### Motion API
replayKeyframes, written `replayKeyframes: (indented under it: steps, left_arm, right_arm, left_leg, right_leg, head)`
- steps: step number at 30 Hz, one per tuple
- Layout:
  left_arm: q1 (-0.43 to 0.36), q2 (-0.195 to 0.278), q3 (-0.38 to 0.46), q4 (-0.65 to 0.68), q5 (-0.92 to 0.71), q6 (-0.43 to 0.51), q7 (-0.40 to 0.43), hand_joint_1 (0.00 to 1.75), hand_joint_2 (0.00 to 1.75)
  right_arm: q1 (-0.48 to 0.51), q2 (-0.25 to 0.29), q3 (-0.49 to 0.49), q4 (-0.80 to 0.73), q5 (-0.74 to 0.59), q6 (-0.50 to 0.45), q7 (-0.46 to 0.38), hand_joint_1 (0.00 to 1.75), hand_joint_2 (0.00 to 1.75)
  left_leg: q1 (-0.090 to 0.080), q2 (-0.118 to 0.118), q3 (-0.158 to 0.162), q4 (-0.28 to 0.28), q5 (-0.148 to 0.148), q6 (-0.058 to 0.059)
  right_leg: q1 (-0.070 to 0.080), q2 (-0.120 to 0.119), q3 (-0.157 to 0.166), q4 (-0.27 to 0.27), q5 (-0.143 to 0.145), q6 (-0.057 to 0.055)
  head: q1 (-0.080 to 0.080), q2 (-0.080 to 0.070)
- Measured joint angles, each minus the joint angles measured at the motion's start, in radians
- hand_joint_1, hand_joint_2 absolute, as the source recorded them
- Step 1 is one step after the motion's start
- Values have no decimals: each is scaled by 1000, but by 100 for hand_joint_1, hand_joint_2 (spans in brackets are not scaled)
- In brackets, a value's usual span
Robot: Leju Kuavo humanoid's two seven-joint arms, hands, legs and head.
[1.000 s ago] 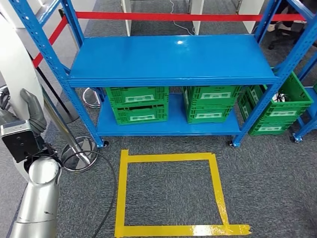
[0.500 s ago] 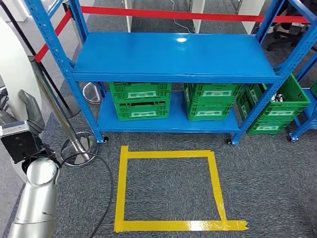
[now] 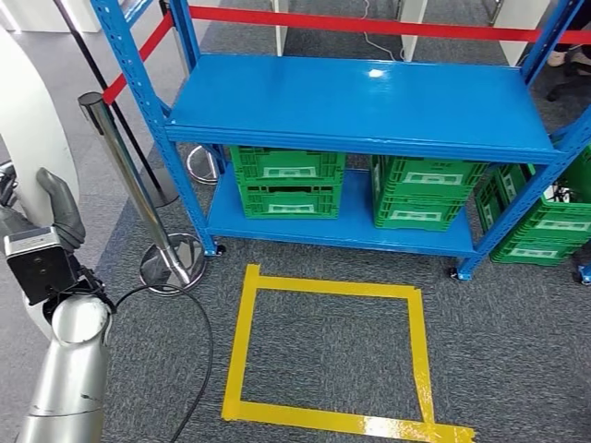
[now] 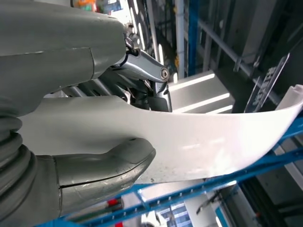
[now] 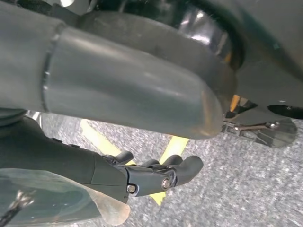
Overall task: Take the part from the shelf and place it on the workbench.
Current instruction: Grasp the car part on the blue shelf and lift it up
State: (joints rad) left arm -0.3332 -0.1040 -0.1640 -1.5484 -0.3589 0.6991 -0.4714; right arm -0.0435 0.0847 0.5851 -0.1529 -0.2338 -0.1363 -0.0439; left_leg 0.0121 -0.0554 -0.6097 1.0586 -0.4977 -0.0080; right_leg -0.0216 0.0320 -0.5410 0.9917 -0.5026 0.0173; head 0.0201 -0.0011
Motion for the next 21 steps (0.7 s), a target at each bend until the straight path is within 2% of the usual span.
replayKeyframes:
  steps: [2,3,4,5,6,7,9,10,11,13,14,15,17,18,19,20,21]
  left_arm:
    - [-1,0,2,0,0,0,0,175,175]
    - [1,0,2,0,0,0,0,175,175]
    - [3,0,2,0,0,0,0,175,175]
    - [4,0,3,0,1,0,0,175,175]
    - [4,0,4,0,2,0,-1,175,175]
    - [4,0,5,0,2,0,-2,175,175]
    - [1,0,5,0,2,0,-4,175,175]
    - [-1,0,5,0,2,0,-5,175,175]
    - [-2,-1,5,0,2,0,-5,175,175]
    - [-3,-1,6,0,2,0,-7,175,175]
    - [-3,-1,7,0,1,0,-8,175,175]
    - [-5,-1,8,0,1,0,-9,175,175]
    - [-7,-4,8,0,1,0,-11,175,175]
    - [-7,-5,8,0,1,0,-11,175,175]
    - [-6,-6,8,0,1,0,-11,175,175]
    - [-6,-6,8,0,1,0,-11,175,175]
    - [-6,-6,8,0,1,0,-11,175,175]
  right_arm:
    - [1,0,0,0,0,1,0,0,0]
    - [1,0,0,0,0,3,0,0,0]
    - [2,0,-1,0,0,6,0,0,0]
    - [2,0,-1,0,0,9,0,0,0]
    - [1,0,-1,0,0,12,-1,0,0]
    - [1,0,-1,0,0,14,-1,0,0]
    - [0,0,-1,0,0,16,-2,0,0]
    - [-1,0,-2,0,0,16,-3,0,0]
    - [-1,0,-2,0,0,17,-3,0,0]
    - [-2,0,-2,-1,0,18,-3,0,0]
    - [-3,0,-2,-1,0,19,-3,0,0]
    - [-4,0,-2,-1,0,20,-3,0,0]
    - [-4,0,-2,-1,-2,21,-4,0,0]
    - [-3,0,-2,-1,-2,21,-4,0,0]
    - [-2,0,-2,-1,-3,22,-4,0,0]
    - [-2,0,-2,-1,-4,22,-4,0,0]
    - [-2,0,-2,-1,-5,22,-4,0,0]
  left_leg:
    - [-1,36,-53,122,-66,-7]
    - [-1,41,-81,191,-94,-9]
    - [-1,44,-100,236,-106,-10]
    - [-1,45,-101,244,-98,-9]
    - [-2,49,-83,213,-73,-7]
    - [-3,61,-49,146,-34,-3]
    - [-12,108,17,14,18,9]
    - [-17,126,33,-24,26,14]
    - [-21,132,36,-37,22,17]
    - [-19,110,31,-46,23,24]
    - [-16,98,30,-49,26,29]
    - [-13,88,29,-52,30,34]
    - [-9,66,27,-54,34,41]
    - [-9,55,26,-53,35,43]
    - [-9,42,25,-53,35,44]
    - [-9,28,25,-52,36,45]
    - [-8,15,25,-51,36,44]
  right_leg:
    - [1,-26,1,-1,-1,-8]
    - [2,-39,0,-1,-1,-10]
    - [3,-52,1,-1,-2,-11]
    - [4,-64,1,-1,-2,-11]
    - [5,-77,3,-1,-3,-12]
    - [6,-88,6,-1,-5,-11]
    - [12,-107,10,1,-10,-8]
    - [15,-118,10,2,-11,-5]
    - [19,-129,9,3,-12,-2]
    - [20,-149,6,4,-16,4]
    - [19,-138,2,13,-27,8]
    - [17,-116,-9,38,-46,12]
    - [13,-57,-62,153,-107,19]
    - [12,-42,-97,225,-135,20]
    - [11,-36,-126,281,-150,22]
    - [11,-33,-139,303,-145,22]
    - [11,-32,-132,281,-118,22]
  head:
    - [-4,0]
    - [-5,0]
    - [-5,0]
    - [-5,0]
    - [-5,0]
    - [-5,0]
    - [-6,0]
    - [-5,0]
    - [-6,0]
    - [-5,0]
    - [-6,0]
    - [-5,0]
    - [-4,0]
    - [-3,0]
    - [-4,0]
    - [-4,0]
    - [-4,0]
